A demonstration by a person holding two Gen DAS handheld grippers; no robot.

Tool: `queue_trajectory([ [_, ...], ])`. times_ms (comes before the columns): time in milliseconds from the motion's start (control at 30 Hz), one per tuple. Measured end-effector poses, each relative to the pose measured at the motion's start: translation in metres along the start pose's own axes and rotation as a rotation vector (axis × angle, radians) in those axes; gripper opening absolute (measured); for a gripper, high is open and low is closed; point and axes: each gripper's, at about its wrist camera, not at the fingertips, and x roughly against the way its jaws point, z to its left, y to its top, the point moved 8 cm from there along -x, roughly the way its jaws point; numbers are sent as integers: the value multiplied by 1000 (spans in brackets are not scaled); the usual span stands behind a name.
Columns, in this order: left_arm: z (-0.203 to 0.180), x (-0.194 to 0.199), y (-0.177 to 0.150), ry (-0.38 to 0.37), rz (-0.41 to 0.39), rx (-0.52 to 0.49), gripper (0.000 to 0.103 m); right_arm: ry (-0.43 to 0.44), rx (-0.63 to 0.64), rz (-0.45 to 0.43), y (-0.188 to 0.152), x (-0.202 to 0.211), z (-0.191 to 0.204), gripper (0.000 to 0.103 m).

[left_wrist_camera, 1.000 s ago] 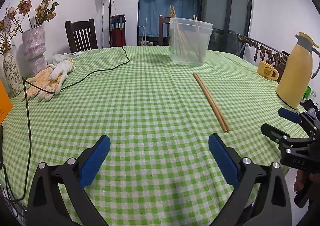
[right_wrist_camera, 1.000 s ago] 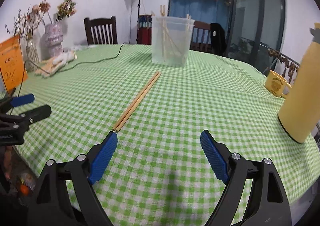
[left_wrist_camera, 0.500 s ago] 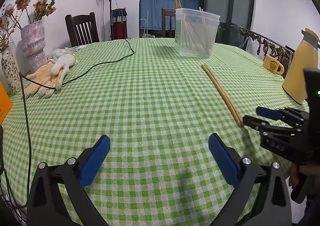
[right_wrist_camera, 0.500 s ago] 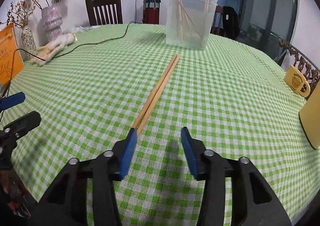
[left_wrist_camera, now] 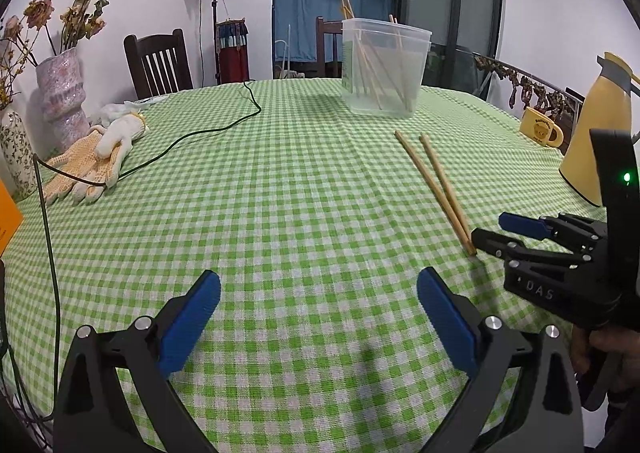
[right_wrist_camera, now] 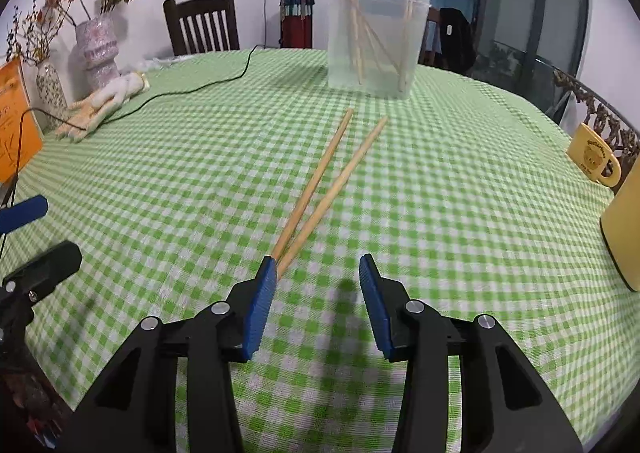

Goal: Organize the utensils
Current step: 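Close the right tool on one of the remaining wooden chopsticks, then close the left tool on the last chopstick while the right tool holds its chopstick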

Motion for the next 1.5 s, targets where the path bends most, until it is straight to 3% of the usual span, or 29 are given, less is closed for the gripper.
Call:
queue_trajectory([
  [300, 2, -3, 0, 4, 3, 3, 95, -10, 4, 18, 4, -7, 7, 43],
  [467, 2, -3, 2, 3, -2, 4, 95, -60, 37, 32, 7, -10, 8, 42],
  [567, 2, -3, 2, 2, -4, 4, 95, -39, 50, 36, 0, -12, 8, 21],
  [600, 2, -3, 2, 3, -4, 4, 95, -40, 58, 37, -2, -11, 8, 6],
  [767, -12, -8, 9, -39, 8, 1, 95, -51, 18, 19, -10, -9, -12, 5],
  [967, -64, -30, 19, -165, 69, -75, 95, -97, -101, -3, -20, 3, -63, 5],
  [1067, -86, -44, 17, -162, 121, -157, 80, -110, -138, -13, -26, 8, -84, 4],
  [1200, -101, -60, 17, -159, 182, -177, 63, -108, -160, -20, -32, 16, -95, 5],
  [1300, -105, -72, 14, -115, 214, -210, 49, -110, -164, -24, -37, 21, -96, 5],
  [1500, -108, -79, 19, -97, 221, -190, 49, -100, -163, -41, -40, 30, -97, 5],
])
